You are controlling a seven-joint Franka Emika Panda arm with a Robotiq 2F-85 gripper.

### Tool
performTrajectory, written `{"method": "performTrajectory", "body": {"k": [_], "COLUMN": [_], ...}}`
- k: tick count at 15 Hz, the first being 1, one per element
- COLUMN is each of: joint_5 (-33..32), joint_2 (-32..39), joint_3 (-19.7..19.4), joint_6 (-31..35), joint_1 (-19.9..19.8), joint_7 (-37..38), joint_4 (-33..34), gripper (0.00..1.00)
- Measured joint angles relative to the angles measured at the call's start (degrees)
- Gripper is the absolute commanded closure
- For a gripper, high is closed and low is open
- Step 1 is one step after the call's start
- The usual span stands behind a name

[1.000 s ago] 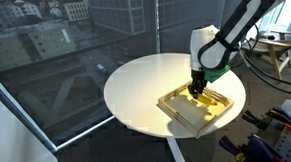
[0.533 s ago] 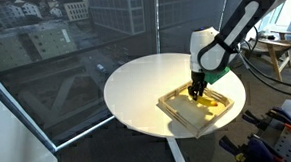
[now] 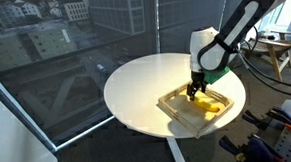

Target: Put the banana in the box

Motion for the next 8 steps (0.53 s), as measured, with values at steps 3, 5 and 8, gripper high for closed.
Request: {"method": "performTrajectory", "body": {"k": [3, 5, 8], "joint_5": [0.69, 1.00, 1.77], "joint_2": [0.00, 0.00, -0.10], "joint_3": [0.00, 0.00, 0.00], "joint_6": [0.00, -0.01, -0.02], "joint_1": [0.00, -0.04, -0.22], "joint_7": [-0.14, -0.22, -0.60], "joint_4": [0.00, 0.00, 0.02], "gripper": [0.00, 0.00, 0.00]}}
